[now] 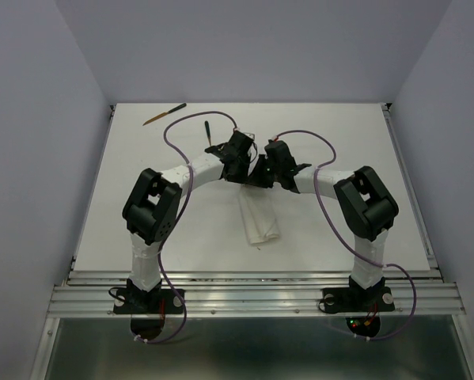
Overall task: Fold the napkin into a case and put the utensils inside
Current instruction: Grasp the top corner of the smaller rectangle folded napkin from the folded napkin.
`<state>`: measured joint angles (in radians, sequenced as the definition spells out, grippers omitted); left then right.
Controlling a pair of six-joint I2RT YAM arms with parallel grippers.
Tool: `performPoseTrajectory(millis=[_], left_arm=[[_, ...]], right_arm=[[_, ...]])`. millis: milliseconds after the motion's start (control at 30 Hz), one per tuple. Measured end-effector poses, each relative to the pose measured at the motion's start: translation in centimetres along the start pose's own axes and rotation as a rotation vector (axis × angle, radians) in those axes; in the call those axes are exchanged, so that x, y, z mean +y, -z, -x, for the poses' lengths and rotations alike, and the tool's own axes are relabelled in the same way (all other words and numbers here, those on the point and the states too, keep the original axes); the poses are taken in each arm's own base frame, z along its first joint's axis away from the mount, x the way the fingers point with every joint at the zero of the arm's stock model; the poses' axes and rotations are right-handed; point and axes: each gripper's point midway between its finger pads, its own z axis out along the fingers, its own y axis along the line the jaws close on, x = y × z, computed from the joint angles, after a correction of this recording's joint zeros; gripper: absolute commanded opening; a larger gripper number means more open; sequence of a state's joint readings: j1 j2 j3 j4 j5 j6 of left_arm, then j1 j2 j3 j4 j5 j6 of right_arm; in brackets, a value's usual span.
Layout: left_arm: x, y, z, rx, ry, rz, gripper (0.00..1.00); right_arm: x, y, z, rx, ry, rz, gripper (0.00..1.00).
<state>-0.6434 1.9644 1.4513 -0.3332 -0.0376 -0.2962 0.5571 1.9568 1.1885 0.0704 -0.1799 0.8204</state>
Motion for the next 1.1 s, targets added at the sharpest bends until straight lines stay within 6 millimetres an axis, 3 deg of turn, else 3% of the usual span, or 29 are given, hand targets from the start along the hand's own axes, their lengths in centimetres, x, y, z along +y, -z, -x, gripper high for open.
performPoseTrajectory(millis=[333, 567, 1100], left_arm=[[0.2, 0.0, 0.1, 0.001, 0.006, -0.001, 0.00], [0.2, 0.0, 0.1, 0.005, 0.009, -0.010, 0.00], [0.3, 0.0, 0.0, 0.010, 0.012, -0.017, 0.00]], right_arm=[[0.3, 0.0, 0.1, -0.002, -0.002, 0.014, 0.11], [-0.8, 0.5, -0.6, -0.012, -0.015, -0.010, 0.11], [0.3, 0.7, 0.4, -0.056, -0.018, 0.038, 0.11]])
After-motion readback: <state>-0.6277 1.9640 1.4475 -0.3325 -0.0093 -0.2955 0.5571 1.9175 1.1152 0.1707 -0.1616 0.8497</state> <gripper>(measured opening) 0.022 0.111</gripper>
